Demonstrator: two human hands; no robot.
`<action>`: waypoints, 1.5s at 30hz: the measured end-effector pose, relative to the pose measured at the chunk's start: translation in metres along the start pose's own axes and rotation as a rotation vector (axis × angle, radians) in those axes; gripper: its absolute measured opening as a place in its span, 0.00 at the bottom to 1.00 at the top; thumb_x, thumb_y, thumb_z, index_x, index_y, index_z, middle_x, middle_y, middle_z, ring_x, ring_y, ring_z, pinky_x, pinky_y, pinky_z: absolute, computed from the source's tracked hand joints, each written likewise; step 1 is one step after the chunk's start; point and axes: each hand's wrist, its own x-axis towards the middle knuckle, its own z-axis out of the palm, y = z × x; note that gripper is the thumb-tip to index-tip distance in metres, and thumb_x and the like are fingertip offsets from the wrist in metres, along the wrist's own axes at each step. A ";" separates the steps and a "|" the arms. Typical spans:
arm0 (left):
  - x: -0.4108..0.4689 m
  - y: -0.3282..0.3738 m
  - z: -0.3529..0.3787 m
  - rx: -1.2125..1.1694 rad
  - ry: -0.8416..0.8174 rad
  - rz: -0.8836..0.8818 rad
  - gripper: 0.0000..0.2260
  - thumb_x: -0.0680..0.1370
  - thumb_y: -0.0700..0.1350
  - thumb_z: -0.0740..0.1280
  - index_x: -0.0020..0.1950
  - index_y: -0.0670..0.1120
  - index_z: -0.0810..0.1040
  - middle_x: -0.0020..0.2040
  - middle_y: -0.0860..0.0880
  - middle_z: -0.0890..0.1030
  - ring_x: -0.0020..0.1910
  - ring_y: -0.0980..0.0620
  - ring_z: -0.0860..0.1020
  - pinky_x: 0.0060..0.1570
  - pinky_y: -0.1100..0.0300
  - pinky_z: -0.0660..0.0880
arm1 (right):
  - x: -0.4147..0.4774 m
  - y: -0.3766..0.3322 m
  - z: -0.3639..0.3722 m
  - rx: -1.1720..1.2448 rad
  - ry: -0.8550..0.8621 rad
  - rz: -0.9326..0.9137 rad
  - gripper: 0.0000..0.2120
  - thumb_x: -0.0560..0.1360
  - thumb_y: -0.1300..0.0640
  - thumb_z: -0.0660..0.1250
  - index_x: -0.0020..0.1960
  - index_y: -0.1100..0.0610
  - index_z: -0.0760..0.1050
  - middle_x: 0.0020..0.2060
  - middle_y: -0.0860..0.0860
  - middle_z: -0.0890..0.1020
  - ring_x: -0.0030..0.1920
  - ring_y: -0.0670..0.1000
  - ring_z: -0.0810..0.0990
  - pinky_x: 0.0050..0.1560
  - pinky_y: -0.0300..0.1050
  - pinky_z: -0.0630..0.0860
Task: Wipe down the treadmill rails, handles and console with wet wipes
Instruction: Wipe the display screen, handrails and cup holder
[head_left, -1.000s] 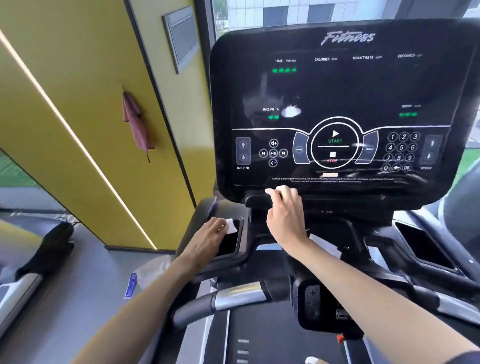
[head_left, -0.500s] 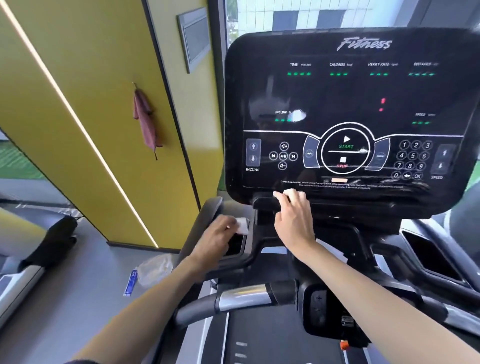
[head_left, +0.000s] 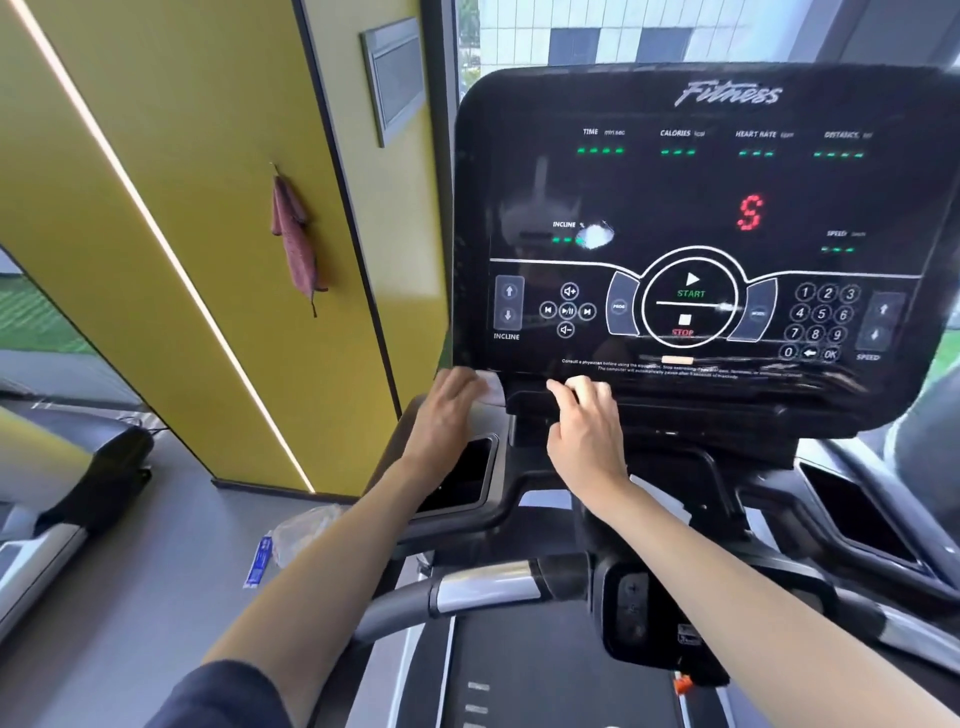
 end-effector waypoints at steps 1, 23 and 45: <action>-0.014 -0.003 0.004 0.017 -0.071 0.008 0.21 0.58 0.20 0.61 0.45 0.36 0.79 0.50 0.47 0.70 0.48 0.47 0.69 0.41 0.51 0.76 | 0.000 -0.001 -0.001 0.002 -0.003 0.004 0.24 0.63 0.74 0.67 0.58 0.64 0.78 0.46 0.56 0.77 0.45 0.59 0.74 0.48 0.53 0.76; 0.057 0.153 0.014 -0.694 -0.078 -0.209 0.18 0.71 0.26 0.59 0.49 0.42 0.82 0.48 0.48 0.81 0.49 0.53 0.78 0.47 0.71 0.71 | -0.017 0.079 -0.109 0.646 0.019 0.493 0.22 0.69 0.73 0.62 0.58 0.56 0.77 0.39 0.49 0.81 0.43 0.46 0.79 0.48 0.34 0.72; 0.072 0.306 0.120 -0.227 -0.509 -0.426 0.11 0.74 0.49 0.68 0.39 0.42 0.80 0.34 0.48 0.76 0.35 0.49 0.75 0.34 0.59 0.71 | -0.116 0.287 -0.171 0.609 -0.369 0.838 0.05 0.76 0.60 0.65 0.48 0.54 0.79 0.46 0.51 0.81 0.50 0.49 0.78 0.49 0.40 0.70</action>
